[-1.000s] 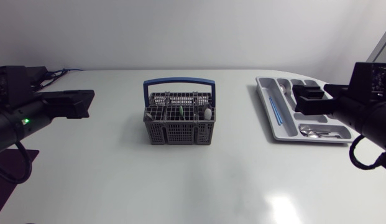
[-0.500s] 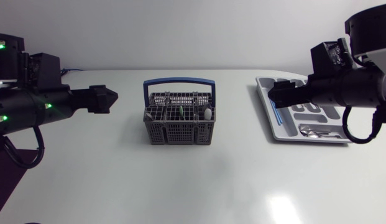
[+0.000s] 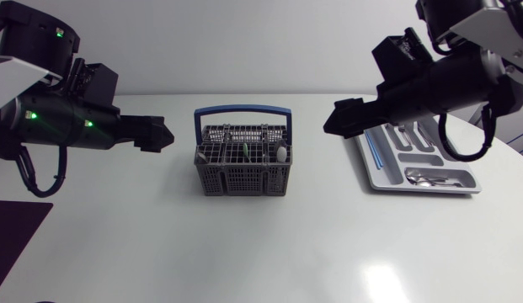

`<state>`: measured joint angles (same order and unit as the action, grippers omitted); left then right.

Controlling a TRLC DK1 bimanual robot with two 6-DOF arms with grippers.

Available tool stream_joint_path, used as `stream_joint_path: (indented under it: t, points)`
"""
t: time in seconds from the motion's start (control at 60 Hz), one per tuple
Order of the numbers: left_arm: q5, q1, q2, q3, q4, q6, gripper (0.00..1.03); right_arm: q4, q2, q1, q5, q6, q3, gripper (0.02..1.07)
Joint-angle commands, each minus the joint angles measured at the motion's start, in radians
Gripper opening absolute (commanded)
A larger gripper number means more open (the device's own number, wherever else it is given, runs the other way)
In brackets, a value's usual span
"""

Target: Unload the cutlery basket into the drawer organizer.

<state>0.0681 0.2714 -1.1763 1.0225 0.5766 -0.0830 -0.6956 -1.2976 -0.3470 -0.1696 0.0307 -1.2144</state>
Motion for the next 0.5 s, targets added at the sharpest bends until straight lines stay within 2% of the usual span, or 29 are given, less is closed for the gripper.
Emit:
stream_joint_path:
  t: [0.0,0.2,0.367,0.483]
  points:
    - [0.004,0.008,-0.031,0.045,0.026,0.029,0.99,-0.041,-0.055,-0.027,-0.004,0.009,-0.05,1.02]
    - [0.01,0.029,-0.059,0.074,0.039,0.086,0.99,-0.153,-0.184,-0.058,-0.024,0.008,-0.155,1.02]
    - [0.081,0.028,-0.095,0.106,0.086,0.192,0.99,-0.193,-0.236,-0.081,-0.039,0.003,-0.212,1.02]
    - [0.105,0.022,-0.105,0.113,0.097,0.207,0.99,-0.209,-0.264,-0.103,-0.044,-0.008,-0.24,1.02]
